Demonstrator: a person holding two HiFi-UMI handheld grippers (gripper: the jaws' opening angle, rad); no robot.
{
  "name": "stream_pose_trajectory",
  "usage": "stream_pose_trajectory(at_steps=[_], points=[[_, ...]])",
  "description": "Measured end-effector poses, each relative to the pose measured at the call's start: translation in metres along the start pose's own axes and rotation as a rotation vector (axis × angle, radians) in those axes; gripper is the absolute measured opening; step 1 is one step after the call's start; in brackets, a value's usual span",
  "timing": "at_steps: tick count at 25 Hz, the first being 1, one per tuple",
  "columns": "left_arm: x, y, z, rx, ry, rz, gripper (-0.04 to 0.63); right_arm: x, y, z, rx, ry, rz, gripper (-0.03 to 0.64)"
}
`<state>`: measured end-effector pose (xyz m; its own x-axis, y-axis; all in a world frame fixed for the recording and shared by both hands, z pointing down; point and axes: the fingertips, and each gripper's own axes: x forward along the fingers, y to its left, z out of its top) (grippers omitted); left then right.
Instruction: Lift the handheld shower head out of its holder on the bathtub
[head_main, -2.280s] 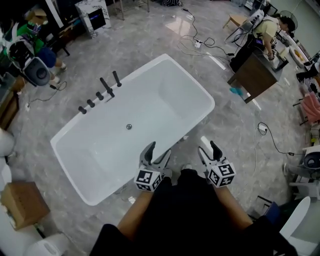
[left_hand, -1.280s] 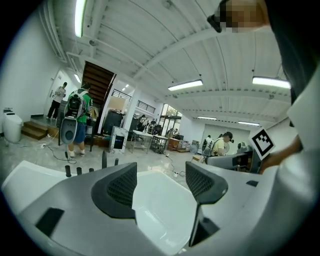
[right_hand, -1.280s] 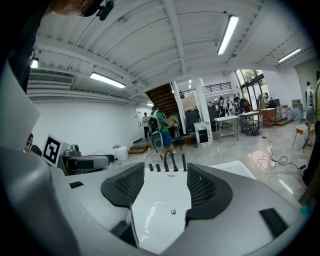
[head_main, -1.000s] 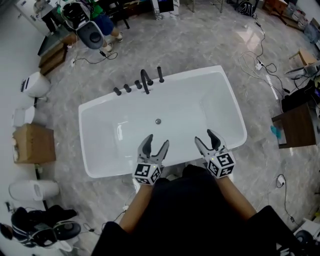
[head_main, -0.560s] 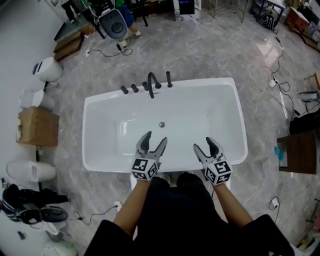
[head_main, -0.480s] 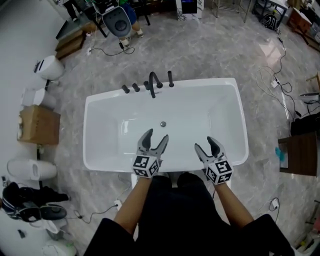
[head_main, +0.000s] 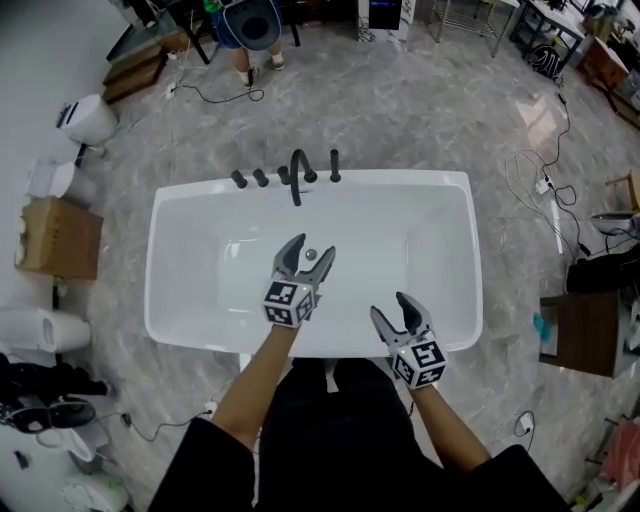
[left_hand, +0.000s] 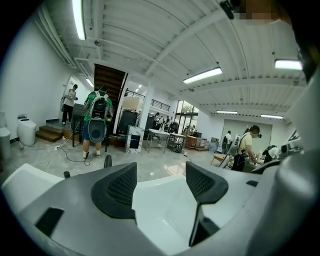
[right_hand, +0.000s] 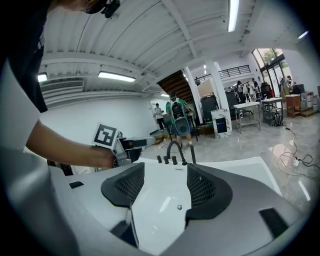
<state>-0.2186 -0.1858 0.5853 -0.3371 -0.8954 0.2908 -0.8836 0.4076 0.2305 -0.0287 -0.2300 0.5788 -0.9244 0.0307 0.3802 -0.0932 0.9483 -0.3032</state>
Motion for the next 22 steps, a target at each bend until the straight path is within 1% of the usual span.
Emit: stream_pose_trajectory(at_steps=[3,7,11,14,17,19,22], points=[[0.016,0.020,0.000,-0.034,-0.013,0.031,0.284,0.015,0.002,0.004,0.017,-0.001,-0.002,0.235],[0.045,0.034,-0.005,0.015,0.009,0.026,0.284,0.040,-0.003,0.012,-0.006,-0.001,0.008,0.235],[0.079,0.038,-0.019,0.014,0.030,0.020,0.284,0.055,-0.021,0.012,-0.046,0.022,0.005,0.235],[0.103,0.047,-0.031,0.020,0.053,0.026,0.284,0.065,-0.033,0.008,-0.049,0.039,-0.005,0.235],[0.128,0.055,-0.043,0.016,0.071,0.015,0.284,0.071,-0.042,0.000,-0.041,0.046,-0.023,0.235],[0.142,0.061,-0.046,-0.009,0.068,0.013,0.284,0.073,-0.048,-0.007,-0.020,0.051,-0.032,0.235],[0.162,0.072,-0.052,-0.086,0.050,0.027,0.284,0.081,-0.055,-0.022,0.054,0.054,-0.038,0.235]])
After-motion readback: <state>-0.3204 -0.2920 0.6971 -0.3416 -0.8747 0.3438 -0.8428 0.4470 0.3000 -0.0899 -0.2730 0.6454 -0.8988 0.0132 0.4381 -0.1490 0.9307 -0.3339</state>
